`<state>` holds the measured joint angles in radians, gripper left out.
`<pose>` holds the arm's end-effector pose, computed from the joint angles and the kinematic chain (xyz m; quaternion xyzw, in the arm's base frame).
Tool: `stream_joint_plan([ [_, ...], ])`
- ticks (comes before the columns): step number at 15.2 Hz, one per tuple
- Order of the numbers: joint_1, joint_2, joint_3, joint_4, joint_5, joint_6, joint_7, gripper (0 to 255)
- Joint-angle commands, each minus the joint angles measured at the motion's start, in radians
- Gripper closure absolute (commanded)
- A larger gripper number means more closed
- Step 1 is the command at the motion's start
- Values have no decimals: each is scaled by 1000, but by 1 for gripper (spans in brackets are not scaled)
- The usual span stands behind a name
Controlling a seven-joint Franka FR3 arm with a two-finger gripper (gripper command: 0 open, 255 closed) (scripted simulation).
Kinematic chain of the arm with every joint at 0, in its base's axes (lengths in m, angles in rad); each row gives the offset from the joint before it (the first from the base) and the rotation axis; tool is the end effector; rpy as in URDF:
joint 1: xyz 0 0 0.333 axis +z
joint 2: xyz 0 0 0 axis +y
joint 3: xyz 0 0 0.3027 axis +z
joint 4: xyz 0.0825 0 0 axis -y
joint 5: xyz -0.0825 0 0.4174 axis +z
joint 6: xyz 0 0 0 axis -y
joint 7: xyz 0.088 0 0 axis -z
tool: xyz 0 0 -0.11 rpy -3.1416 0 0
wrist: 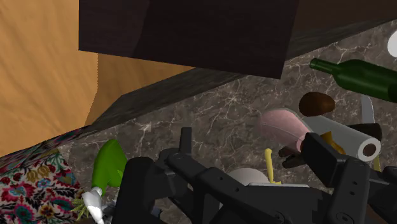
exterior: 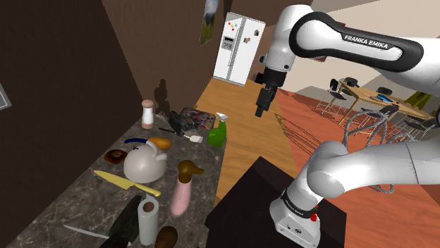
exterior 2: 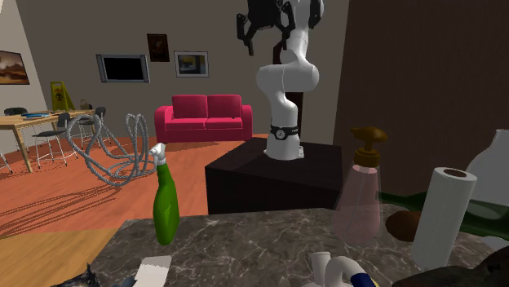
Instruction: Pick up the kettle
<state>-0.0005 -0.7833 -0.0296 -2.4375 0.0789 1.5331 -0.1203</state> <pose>0.3419 -0.0026 0.5337 -0.9957 -0.0490 0.0569 0.0540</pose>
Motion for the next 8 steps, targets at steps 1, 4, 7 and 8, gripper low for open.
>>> stream_joint_plan([
  [1, 0, 0, 0, 0, 0, 0, 0, 0],
  [4, 20, 103, 27, 11, 9, 85, 1, 0],
  [7, 38, 213, 53, 34, 14, 163, 3, 0],
  [8, 43, 250, 62, 44, 15, 188, 4, 0],
])
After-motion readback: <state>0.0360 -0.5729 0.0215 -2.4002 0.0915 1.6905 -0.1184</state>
